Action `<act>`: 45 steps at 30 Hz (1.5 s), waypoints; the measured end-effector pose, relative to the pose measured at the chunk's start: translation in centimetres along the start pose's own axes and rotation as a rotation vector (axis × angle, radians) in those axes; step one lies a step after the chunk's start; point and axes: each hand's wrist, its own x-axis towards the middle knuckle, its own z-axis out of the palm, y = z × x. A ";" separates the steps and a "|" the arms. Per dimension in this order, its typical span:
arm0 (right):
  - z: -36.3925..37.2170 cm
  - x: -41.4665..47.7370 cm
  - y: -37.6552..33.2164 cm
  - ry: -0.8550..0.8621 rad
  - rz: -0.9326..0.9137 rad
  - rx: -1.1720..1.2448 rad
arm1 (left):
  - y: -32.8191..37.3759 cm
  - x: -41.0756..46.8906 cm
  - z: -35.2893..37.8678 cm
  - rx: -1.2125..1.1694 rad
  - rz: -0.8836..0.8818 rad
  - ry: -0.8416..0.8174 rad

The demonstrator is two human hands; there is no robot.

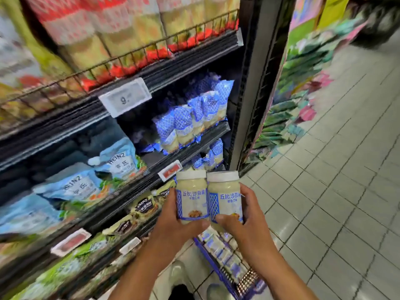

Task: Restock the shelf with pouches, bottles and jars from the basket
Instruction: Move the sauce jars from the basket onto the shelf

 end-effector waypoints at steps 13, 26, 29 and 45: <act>14.3 -4.2 -2.3 -0.439 -0.062 -0.082 | 1.4 -14.0 -9.9 -0.200 0.210 0.494; 31.8 -18.2 -0.4 -0.818 -0.086 -0.085 | -1.7 -35.9 -21.9 -0.273 0.356 0.963; 34.9 -21.7 -0.3 -0.881 -0.085 -0.063 | -2.4 -40.8 -23.6 -0.271 0.383 1.048; 49.3 -30.1 -3.7 -1.148 -0.211 0.053 | 1.7 -53.8 -32.0 -0.133 0.610 1.268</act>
